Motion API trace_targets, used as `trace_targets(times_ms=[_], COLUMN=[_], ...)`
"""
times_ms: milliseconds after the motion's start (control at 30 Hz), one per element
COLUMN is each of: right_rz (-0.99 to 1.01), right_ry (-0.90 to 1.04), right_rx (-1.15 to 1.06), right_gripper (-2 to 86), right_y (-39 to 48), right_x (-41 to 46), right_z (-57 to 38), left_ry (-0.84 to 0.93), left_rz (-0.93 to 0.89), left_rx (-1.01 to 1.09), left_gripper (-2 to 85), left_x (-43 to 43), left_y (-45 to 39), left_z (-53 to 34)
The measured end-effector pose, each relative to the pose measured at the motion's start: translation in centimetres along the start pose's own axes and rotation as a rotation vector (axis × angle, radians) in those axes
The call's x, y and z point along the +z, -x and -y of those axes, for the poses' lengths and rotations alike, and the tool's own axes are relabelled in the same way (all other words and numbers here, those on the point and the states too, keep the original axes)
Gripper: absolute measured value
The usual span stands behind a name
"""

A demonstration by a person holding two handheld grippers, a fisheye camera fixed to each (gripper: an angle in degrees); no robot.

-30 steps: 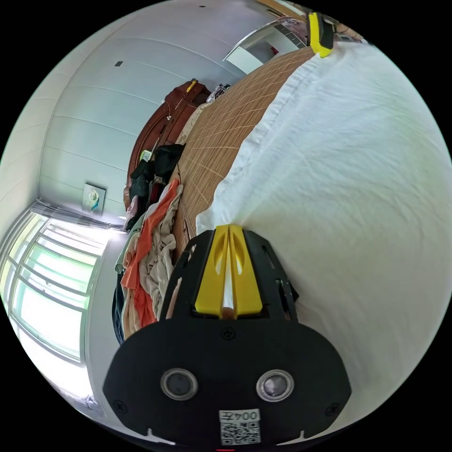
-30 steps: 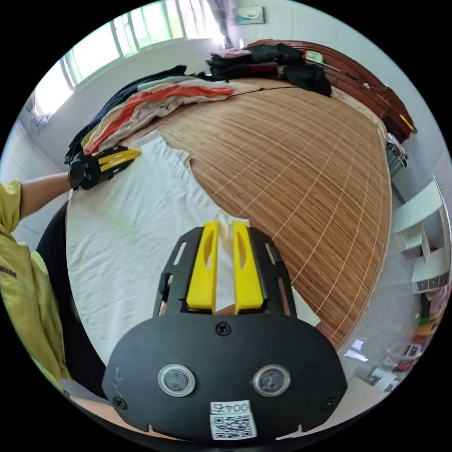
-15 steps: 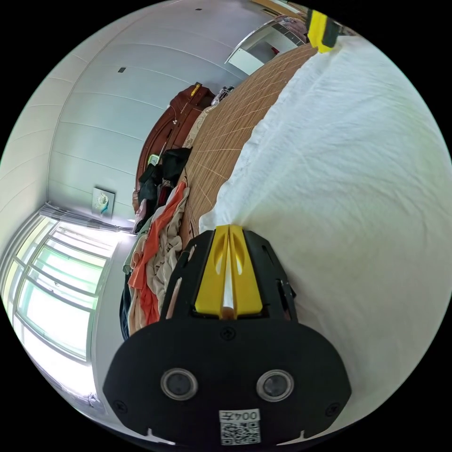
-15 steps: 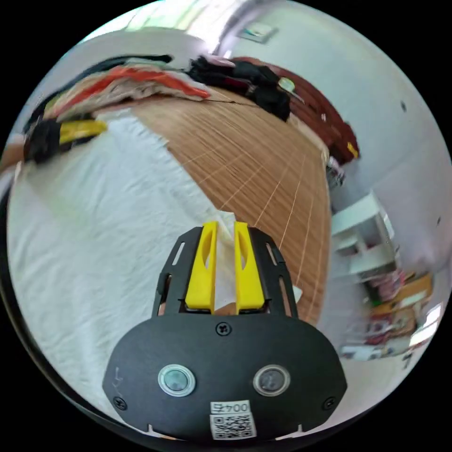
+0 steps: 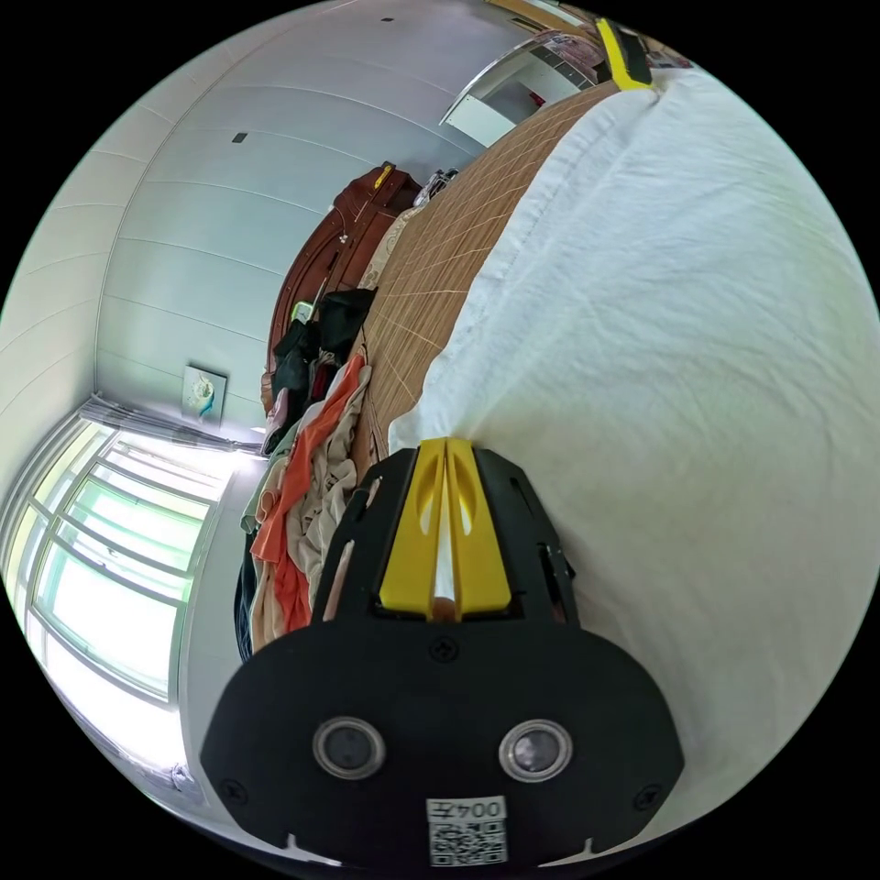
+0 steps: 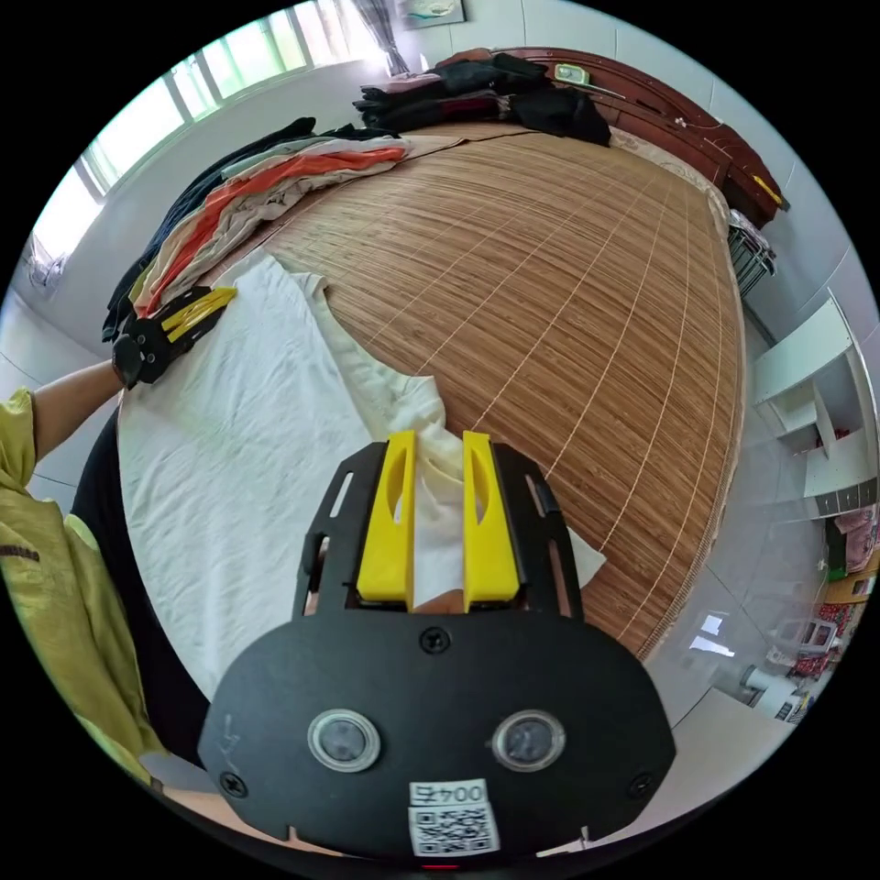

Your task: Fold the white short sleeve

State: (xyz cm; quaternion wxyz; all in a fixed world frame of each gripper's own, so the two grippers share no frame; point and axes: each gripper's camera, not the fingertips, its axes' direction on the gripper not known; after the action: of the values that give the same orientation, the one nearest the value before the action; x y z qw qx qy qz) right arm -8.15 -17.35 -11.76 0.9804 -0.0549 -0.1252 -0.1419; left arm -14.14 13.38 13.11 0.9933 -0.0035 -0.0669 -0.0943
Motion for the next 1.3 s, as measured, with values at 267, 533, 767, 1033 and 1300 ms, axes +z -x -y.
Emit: trace_targets(times_ms=[267, 533, 767, 1033, 1300], right_rz=[-0.112, -0.702, -0.34, -0.158, 0.064], right_ry=[-0.11, -0.255, -0.23, -0.162, -0.193], right_rx=[-0.015, 0.107, 0.087, 0.404, 0.654], right_gripper=[5.5, 1.9, 0.6, 9.6, 10.1], right_y=[4.0, 10.2, 12.6, 7.6, 14.8], right_x=[-0.8, -0.1, -0.5, -4.2, -11.4], right_z=[-3.4, -5.2, -3.9, -8.0, -25.9], left_ry=[0.0, -0.001, -0.004, -0.005, 0.097], left_rz=[0.003, 0.007, 0.014, 0.017, -0.178], left_rx=[0.0, 0.001, -0.003, -0.003, -0.095], left_gripper=[0.1, 0.1, 0.1, 0.2, 0.8], left_x=[-1.0, -2.1, -2.9, -3.8, -6.7], left_y=[0.3, 0.8, 1.4, 2.8, 9.5], left_z=[0.3, 0.4, 0.3, 0.2, 0.2])
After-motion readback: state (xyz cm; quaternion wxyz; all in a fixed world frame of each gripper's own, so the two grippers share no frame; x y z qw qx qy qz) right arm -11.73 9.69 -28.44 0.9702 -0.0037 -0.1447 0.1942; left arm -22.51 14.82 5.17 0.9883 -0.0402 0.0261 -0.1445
